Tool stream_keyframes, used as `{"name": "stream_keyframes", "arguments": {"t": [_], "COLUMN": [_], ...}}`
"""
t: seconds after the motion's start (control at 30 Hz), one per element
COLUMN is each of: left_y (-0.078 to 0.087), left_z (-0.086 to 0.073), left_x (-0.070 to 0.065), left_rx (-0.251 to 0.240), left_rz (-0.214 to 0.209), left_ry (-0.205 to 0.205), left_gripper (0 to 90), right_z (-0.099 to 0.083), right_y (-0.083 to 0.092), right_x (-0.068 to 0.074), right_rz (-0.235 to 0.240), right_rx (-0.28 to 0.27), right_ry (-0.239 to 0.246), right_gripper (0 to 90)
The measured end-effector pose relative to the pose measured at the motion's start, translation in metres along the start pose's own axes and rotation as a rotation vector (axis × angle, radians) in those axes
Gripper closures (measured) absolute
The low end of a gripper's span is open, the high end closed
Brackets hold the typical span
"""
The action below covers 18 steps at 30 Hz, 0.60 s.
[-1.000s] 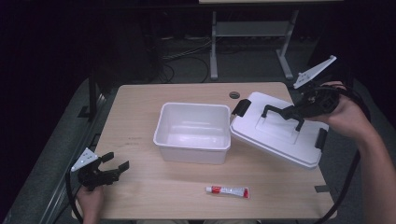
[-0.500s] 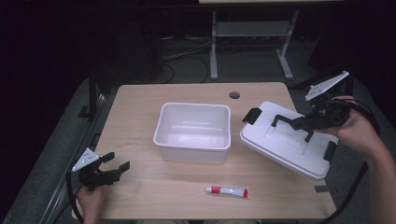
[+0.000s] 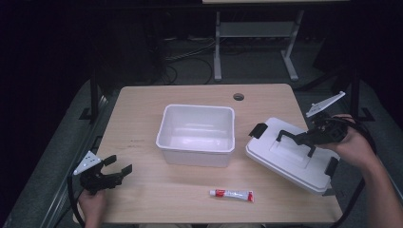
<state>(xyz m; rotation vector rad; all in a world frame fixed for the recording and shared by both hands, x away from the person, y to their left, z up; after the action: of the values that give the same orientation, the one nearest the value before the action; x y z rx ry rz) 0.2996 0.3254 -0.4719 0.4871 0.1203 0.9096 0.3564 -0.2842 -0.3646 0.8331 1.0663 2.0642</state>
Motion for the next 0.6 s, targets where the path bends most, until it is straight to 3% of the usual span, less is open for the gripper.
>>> {"name": "stream_keyframes", "arguments": {"t": [0.6], "left_y": [0.001], "left_z": [0.0], "left_x": [-0.002], "left_rx": [0.0], "left_rz": [0.0], "left_ry": [-0.002], "left_gripper": [15.9], "right_z": [-0.021], "right_y": [-0.059], "right_x": [-0.013], "right_rz": [0.031], "right_rx": [0.037], "right_ry": [-0.066], "right_gripper": [83.6]}}
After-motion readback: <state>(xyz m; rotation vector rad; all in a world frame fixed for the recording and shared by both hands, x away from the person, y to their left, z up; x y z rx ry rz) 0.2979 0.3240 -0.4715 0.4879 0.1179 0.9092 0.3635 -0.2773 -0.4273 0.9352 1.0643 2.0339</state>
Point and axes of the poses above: each handheld gripper's, and its own axes: y roughly backward along the jaws, z roughly out of its top, x roughly to its left, the point moved 5 cm from there along -y, roughly forward along the jaws, and after that the axes turned 15 degrees about -y, right-handed, at the moved point
